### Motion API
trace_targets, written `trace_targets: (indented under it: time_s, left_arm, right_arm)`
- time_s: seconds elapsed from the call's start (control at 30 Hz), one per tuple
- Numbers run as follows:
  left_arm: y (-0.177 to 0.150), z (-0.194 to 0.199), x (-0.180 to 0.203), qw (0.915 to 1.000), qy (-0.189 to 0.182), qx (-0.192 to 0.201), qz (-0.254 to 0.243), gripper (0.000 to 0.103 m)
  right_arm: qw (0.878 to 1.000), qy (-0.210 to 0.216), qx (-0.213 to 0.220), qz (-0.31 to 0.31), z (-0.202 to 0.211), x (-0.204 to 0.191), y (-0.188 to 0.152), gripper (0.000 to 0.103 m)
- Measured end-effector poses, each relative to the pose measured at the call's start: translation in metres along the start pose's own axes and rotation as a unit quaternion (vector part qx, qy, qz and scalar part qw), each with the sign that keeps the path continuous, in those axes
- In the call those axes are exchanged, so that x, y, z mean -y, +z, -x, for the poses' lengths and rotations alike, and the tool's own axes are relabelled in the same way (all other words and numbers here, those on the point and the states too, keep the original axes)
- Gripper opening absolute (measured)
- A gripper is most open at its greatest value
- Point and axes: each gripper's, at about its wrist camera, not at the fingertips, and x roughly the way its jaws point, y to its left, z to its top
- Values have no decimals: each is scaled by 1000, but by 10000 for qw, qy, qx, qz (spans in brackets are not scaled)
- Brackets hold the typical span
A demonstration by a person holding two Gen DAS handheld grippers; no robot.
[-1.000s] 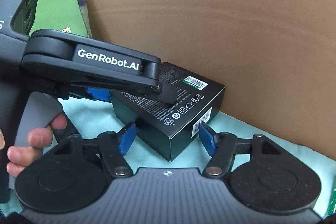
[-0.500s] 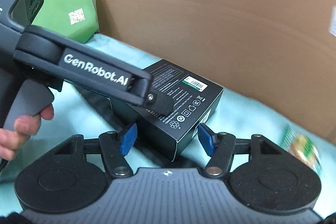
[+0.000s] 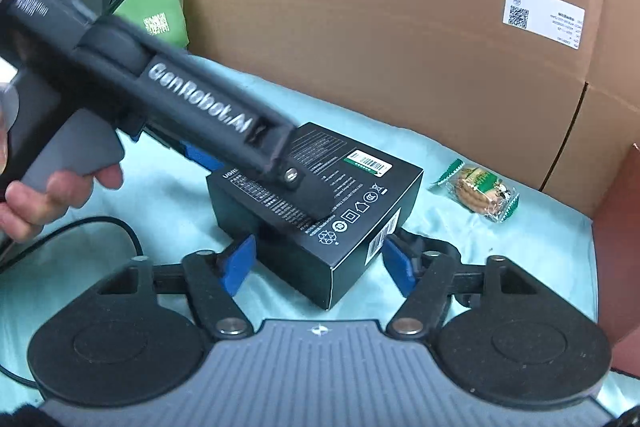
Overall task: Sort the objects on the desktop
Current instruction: 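Close the left gripper on the black box and lift it, then carry the black box with the left gripper into the maroon box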
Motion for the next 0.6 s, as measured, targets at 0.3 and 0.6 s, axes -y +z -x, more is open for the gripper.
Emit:
trace_targets:
  time_s: [0.3,0.6]
  left_arm:
    - [9,-4,39,9992,236,77,-315,84]
    - [27,24,113,9932,-303,710,-866,84]
  right_arm:
    - [10000,3,28,-91,4,-5,-1,69]
    - [9951,-677,697,171,72,9,4,69]
